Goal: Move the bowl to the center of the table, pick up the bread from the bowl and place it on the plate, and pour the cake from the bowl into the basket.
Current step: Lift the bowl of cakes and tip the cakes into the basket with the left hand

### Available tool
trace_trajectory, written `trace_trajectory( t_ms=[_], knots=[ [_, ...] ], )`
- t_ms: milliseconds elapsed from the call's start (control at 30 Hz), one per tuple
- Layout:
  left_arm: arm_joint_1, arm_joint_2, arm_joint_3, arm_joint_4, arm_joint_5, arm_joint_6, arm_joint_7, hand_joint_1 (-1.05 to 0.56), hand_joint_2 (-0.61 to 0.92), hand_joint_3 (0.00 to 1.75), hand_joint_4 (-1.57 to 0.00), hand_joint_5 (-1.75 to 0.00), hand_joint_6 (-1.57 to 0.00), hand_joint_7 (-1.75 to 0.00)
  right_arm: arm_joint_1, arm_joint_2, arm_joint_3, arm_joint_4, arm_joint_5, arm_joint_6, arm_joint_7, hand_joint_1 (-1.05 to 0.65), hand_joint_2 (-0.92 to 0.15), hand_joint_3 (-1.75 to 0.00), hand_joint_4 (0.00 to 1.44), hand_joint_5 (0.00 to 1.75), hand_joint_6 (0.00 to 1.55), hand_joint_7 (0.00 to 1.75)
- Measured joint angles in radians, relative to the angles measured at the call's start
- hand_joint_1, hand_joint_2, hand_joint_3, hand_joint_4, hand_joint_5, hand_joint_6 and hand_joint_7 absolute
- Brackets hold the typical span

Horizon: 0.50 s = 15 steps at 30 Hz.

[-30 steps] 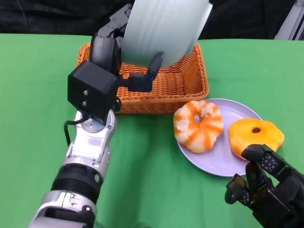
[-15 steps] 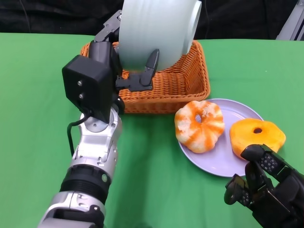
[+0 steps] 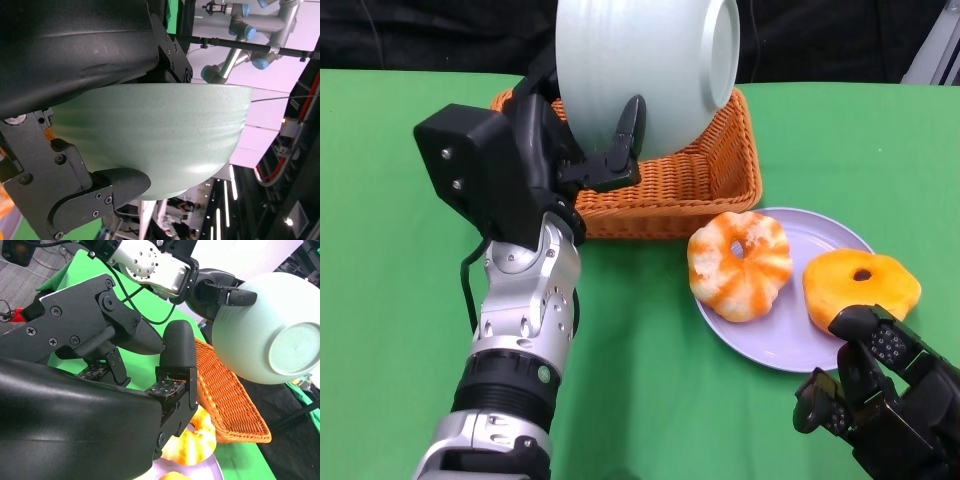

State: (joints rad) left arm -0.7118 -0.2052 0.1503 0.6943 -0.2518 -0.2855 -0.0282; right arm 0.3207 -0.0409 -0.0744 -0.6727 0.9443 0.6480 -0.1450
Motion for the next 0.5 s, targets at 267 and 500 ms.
trace_trajectory(
  t_ms=[267,500],
  knots=[
    [0.004,-0.009,0.038,-0.046,-0.094,0.111,-0.016,-0.05,0.42,1.62,-0.95,-1.75,-0.81,-1.75,0.002,0.000,0.000,0.000,0.001,0.000,0.004,-0.20,-0.71,-0.97,0.77,1.75,0.54,1.75],
    [0.005,-0.014,0.077,-0.086,-0.183,0.215,-0.026,-0.10,0.53,1.50,-0.91,-1.75,-0.78,-1.75,0.002,-0.001,-0.001,0.000,0.001,0.000,0.006,-0.20,-0.71,-0.97,0.77,1.75,0.55,1.75]
  ],
)
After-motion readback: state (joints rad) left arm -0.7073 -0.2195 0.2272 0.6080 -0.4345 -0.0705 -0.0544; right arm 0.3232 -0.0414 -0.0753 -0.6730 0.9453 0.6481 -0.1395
